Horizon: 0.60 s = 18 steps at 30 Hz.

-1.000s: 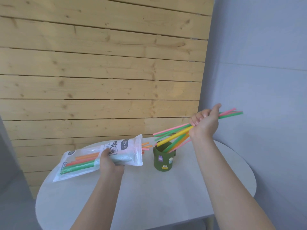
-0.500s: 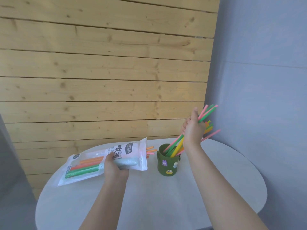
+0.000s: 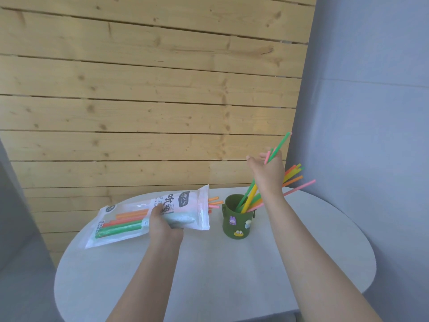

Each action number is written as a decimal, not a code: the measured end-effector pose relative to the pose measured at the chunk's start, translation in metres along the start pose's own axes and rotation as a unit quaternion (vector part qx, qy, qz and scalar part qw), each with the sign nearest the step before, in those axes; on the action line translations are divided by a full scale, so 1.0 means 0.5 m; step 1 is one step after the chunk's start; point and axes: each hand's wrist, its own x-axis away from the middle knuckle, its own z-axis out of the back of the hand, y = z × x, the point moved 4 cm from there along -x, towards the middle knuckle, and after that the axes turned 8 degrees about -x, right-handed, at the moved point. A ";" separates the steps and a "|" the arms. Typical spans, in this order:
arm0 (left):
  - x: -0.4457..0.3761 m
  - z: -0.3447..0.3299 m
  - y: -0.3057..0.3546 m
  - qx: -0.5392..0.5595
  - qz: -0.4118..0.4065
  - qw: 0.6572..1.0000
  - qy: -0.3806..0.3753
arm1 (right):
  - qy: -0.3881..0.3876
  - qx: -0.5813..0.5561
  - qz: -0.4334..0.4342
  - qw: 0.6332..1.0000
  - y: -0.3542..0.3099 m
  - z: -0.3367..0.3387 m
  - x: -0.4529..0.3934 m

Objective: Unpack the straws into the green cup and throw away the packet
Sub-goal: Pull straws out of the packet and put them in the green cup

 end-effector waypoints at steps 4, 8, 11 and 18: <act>0.002 -0.002 -0.002 -0.002 0.004 1.000 -0.004 | 0.008 0.012 0.033 0.999 -0.012 0.004 -0.002; 0.004 -0.002 -0.005 -0.005 0.009 1.000 0.004 | -0.070 0.063 -0.005 0.996 0.003 -0.003 -0.008; 0.006 0.000 -0.006 -0.008 0.011 1.000 0.009 | -0.022 0.069 0.012 0.997 -0.003 0.009 -0.012; 0.002 -0.001 -0.009 -0.009 0.013 1.000 0.006 | -0.023 0.080 0.041 0.996 -0.024 0.017 -0.011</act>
